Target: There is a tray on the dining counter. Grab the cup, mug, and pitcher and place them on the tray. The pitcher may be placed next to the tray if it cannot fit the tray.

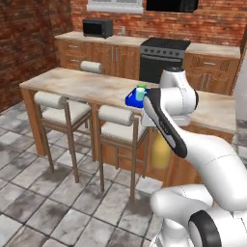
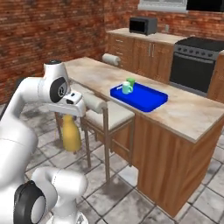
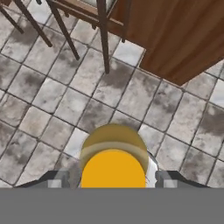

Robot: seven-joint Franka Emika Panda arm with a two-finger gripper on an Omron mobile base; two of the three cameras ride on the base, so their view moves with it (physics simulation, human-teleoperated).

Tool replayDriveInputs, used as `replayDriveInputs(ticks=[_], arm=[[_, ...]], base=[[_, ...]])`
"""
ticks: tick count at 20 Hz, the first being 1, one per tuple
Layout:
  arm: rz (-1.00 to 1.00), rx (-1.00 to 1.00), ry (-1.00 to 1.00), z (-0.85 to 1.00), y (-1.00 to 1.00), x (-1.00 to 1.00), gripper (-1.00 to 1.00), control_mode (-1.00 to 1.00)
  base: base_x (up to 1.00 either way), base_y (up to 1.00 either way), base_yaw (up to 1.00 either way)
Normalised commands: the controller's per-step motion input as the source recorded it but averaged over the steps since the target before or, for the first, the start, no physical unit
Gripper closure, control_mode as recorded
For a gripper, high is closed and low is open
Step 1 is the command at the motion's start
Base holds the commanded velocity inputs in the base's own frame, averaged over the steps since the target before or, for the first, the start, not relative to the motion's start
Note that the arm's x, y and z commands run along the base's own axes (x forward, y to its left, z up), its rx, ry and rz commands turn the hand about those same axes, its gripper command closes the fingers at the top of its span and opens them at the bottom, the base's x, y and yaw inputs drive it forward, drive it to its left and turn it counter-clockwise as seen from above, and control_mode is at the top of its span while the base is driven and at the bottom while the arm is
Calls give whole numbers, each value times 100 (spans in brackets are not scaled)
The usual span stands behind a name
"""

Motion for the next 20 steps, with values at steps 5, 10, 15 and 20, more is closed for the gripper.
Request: replayDriveInputs(ticks=[5, 10, 15, 20], arm=[[0, 0, 0, 0, 0, 0, 100, 100], [0, 0, 0, 0, 0, 0, 100, 100], [0, 0, 0, 0, 0, 0, 100, 100], [0, 0, 0, 0, 0, 0, 100, 100]], base=[[49, 0, -45], [76, 0, -25], [85, 0, -15], [81, -3, -10]])
